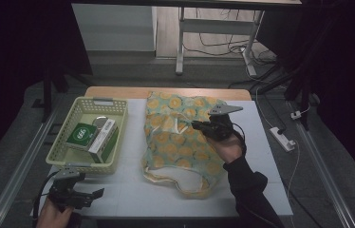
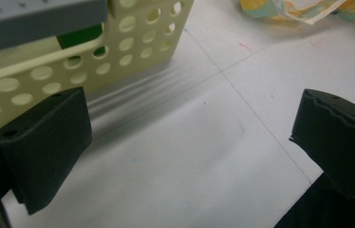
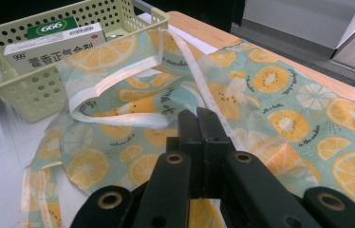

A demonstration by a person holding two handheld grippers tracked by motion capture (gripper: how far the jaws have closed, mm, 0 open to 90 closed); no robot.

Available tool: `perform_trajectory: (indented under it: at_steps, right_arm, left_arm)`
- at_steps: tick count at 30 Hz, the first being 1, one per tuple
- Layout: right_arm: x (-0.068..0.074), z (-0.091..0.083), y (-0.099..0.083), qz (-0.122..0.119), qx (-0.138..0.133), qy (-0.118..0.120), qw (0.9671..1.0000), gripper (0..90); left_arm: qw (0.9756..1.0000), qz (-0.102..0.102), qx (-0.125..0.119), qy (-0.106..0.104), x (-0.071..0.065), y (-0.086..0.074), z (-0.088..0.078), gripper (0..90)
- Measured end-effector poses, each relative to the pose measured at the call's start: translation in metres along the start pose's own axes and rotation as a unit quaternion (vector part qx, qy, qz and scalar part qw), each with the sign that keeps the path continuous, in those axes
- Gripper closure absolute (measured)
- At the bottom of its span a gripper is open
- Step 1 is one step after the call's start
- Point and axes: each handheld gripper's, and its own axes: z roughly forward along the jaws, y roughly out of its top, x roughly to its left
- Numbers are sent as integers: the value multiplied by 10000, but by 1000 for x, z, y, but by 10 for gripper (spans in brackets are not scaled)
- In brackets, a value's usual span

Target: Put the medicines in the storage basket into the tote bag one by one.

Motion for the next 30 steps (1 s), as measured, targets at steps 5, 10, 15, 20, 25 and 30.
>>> perform_trajectory:
  at_steps: [5,10,15,20,25,30]
  right_arm:
    - [0,1,0,-19,26,1,10000,900]
    - [0,1,-1,-27,34,1,10000,900]
    - [1,2,-1,-27,42,10,10000,900]
    - [1,3,-1,-39,61,18,10000,900]
    - [1,3,-1,-39,71,12,10000,900]
    - [1,4,-2,-44,89,15,9999,900]
  left_arm:
    - [9999,66,-65,54,-1,3,-5,0]
    - [9999,116,-61,82,-1,6,-9,0]
    - [9998,130,-140,79,0,8,-13,0]
    - [9996,184,-191,73,2,11,-16,0]
    - [9990,275,-329,101,4,14,-21,0]
    - [9984,340,-438,110,6,18,-23,0]
